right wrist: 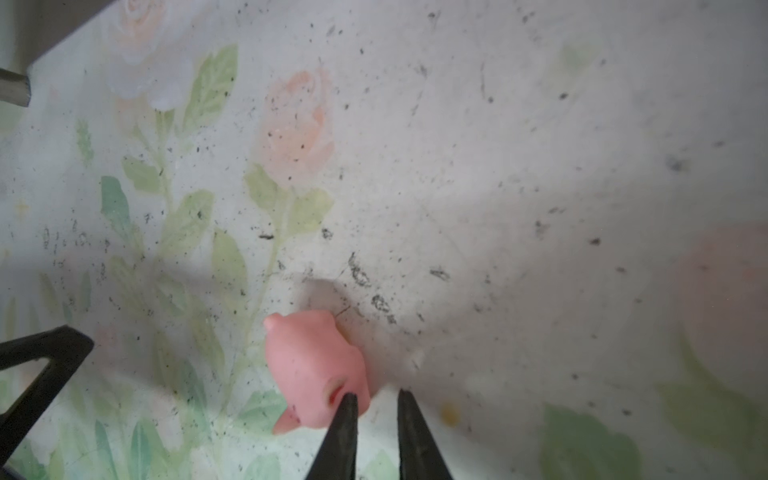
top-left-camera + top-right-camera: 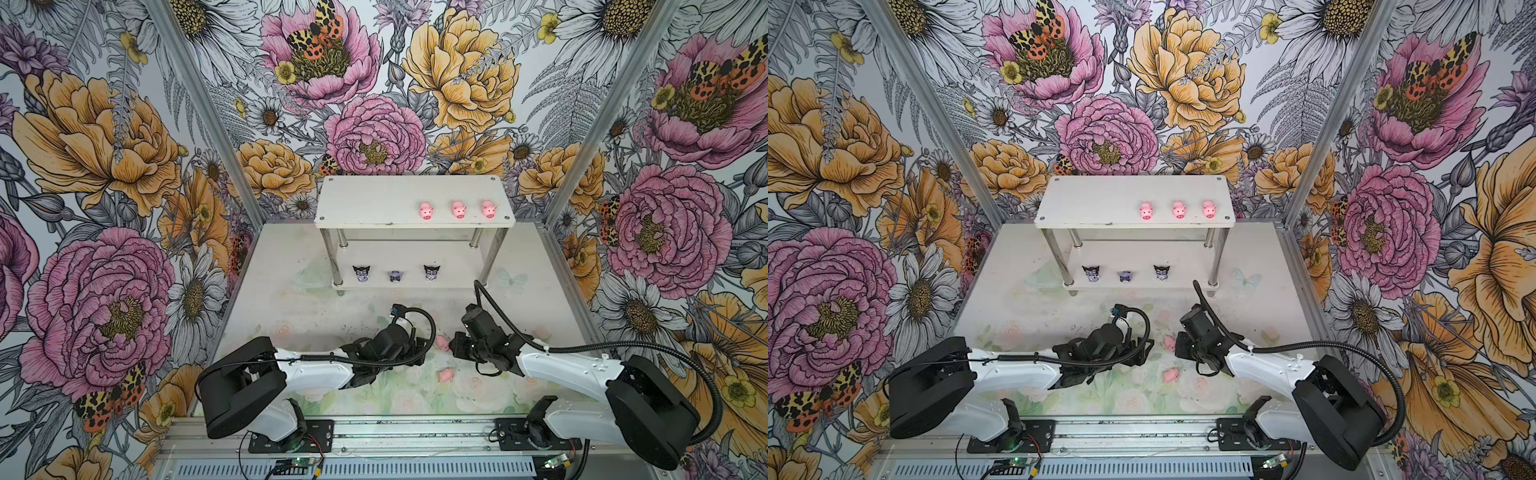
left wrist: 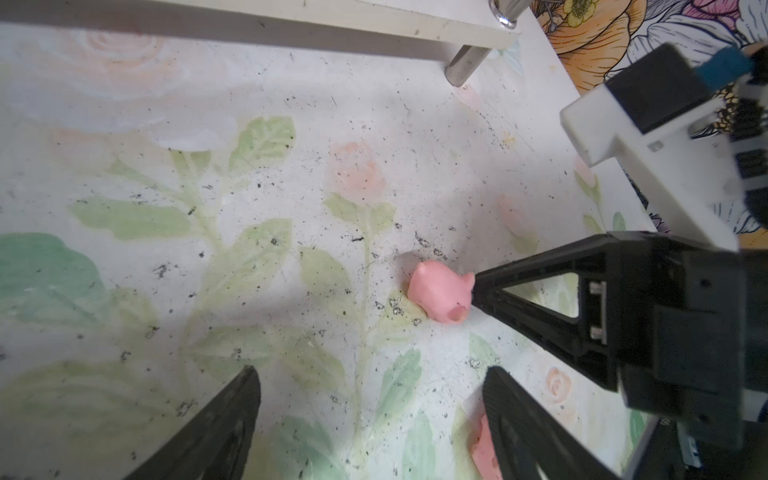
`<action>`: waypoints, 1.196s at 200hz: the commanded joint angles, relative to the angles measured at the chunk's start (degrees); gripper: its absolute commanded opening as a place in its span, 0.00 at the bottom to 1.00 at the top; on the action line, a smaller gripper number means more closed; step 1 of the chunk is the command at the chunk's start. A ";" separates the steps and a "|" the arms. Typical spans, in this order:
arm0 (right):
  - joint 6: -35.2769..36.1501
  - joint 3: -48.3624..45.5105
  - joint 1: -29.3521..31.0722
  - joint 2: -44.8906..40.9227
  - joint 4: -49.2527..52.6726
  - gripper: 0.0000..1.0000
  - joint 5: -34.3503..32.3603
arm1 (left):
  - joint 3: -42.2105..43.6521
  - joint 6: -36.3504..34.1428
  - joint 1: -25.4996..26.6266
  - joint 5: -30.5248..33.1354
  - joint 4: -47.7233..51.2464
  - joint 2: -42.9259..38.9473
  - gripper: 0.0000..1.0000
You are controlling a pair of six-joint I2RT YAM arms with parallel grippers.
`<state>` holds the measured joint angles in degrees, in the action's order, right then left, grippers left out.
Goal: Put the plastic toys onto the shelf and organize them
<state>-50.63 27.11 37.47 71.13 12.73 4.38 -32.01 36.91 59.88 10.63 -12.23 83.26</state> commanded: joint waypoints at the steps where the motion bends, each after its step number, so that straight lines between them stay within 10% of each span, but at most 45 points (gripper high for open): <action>1: -2.20 0.10 0.07 -4.14 -1.40 0.21 0.77 | -2.13 -0.98 0.72 -1.71 -0.11 0.93 0.91; 79: 1.91 0.39 -3.19 -4.71 8.42 0.00 -4.24 | -9.45 -0.39 4.54 -2.53 2.43 9.18 0.89; 184: -3.03 -1.36 1.85 11.82 -17.05 0.00 6.52 | -13.83 0.49 3.77 -3.68 3.35 15.96 0.83; 239: 0.02 -2.34 0.03 -1.04 -3.17 0.00 -1.45 | -15.42 -0.44 3.53 -2.92 6.03 16.09 0.77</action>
<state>-51.72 25.74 38.44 77.01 2.00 6.81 -45.17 37.34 63.07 8.88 -6.59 98.80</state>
